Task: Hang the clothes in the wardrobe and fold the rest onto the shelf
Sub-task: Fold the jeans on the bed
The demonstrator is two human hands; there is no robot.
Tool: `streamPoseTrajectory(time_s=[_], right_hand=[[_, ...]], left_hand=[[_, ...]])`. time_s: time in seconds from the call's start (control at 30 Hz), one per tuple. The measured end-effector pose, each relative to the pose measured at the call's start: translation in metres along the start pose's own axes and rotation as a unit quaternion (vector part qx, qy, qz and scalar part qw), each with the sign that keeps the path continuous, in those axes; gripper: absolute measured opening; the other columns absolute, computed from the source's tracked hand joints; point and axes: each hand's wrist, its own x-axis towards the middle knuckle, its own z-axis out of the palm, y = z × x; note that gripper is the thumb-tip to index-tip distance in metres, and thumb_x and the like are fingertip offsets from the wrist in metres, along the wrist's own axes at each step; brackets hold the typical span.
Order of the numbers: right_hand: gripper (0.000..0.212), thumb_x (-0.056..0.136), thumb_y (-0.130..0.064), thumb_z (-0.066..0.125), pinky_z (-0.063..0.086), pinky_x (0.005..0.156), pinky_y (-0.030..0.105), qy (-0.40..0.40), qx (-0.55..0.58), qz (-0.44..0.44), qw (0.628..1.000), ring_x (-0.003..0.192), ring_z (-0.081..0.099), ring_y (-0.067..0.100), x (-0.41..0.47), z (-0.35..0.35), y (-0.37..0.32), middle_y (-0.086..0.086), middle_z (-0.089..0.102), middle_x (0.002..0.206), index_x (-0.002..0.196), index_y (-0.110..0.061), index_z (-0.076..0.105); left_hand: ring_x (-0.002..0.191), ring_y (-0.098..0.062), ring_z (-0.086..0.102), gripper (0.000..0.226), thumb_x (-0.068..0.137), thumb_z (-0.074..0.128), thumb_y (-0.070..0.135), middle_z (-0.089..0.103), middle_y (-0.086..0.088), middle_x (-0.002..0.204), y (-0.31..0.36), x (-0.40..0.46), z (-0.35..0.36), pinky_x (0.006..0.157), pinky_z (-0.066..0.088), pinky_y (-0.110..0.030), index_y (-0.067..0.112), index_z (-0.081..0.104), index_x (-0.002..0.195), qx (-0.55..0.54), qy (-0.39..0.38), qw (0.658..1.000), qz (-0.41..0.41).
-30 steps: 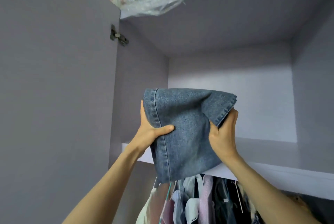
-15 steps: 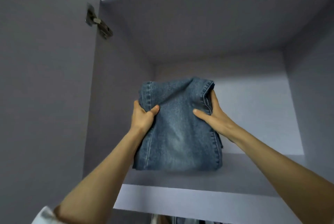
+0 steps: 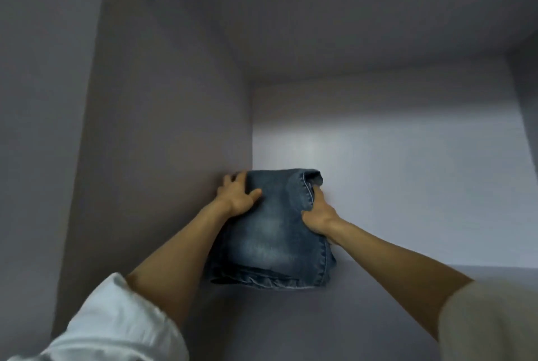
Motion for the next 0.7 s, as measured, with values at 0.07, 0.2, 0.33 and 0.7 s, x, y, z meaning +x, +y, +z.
streamPoseTrajectory(time_s=[0.07,0.2,0.33,0.7], right_hand=[[0.072,0.099,-0.031,0.041,0.034,0.107,0.035,-0.029,-0.120,0.074,0.990,0.132,0.036,0.034,0.014,0.017,0.017,0.016,0.021,0.153,0.150,-0.014,-0.007],[0.071,0.098,-0.048,0.032,0.023,0.111,0.051,-0.054,-0.295,0.019,0.954,0.140,0.014,0.037,0.019,0.034,0.048,0.010,-0.006,0.157,0.148,-0.029,-0.015],[0.067,0.093,-0.062,0.025,0.012,0.116,0.049,-0.174,-0.330,-0.126,0.919,0.144,0.008,0.030,0.014,0.033,0.064,0.006,0.008,0.158,0.148,-0.038,-0.005],[0.060,0.097,-0.056,0.013,0.001,0.116,0.054,-0.251,-0.499,-0.168,0.812,0.143,-0.010,0.036,-0.001,0.029,0.083,0.004,-0.006,0.158,0.146,-0.034,-0.015]], left_hand=[[0.141,-0.036,0.015,0.067,0.094,0.043,0.049,0.012,-0.010,0.156,-0.005,0.002,0.024,0.116,0.018,-0.046,0.025,0.014,0.150,0.084,-0.063,0.993,0.045],[0.145,-0.031,-0.009,0.067,0.095,0.034,0.056,-0.007,0.000,0.159,-0.029,-0.005,0.069,0.114,0.003,-0.058,0.038,-0.001,0.149,0.201,-0.153,0.966,0.058],[0.146,-0.028,-0.003,0.070,0.090,0.027,0.067,-0.006,0.000,0.159,-0.047,-0.014,0.088,0.116,0.002,-0.051,0.041,-0.006,0.147,0.259,-0.204,0.943,0.049],[0.146,-0.029,-0.004,0.062,0.090,0.003,0.067,-0.014,0.001,0.158,-0.045,-0.046,0.113,0.116,0.001,-0.053,0.043,-0.018,0.143,0.330,-0.283,0.900,-0.035]])
